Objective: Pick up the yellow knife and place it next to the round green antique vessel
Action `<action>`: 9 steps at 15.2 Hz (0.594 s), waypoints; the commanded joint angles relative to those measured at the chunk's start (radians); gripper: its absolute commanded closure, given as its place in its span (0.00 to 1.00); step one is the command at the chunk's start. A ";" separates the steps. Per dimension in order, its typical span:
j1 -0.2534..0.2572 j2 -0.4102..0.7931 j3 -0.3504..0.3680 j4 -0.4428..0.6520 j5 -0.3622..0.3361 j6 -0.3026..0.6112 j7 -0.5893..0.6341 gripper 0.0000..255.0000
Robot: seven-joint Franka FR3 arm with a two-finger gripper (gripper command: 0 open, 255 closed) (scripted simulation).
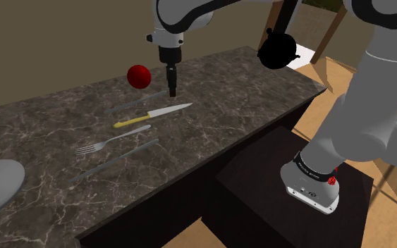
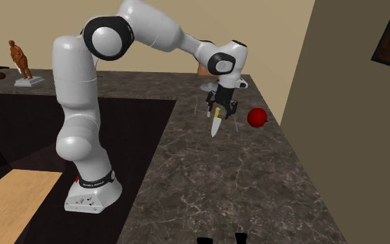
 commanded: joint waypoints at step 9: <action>0.083 0.268 0.070 0.289 -0.049 -0.008 -0.105 0.00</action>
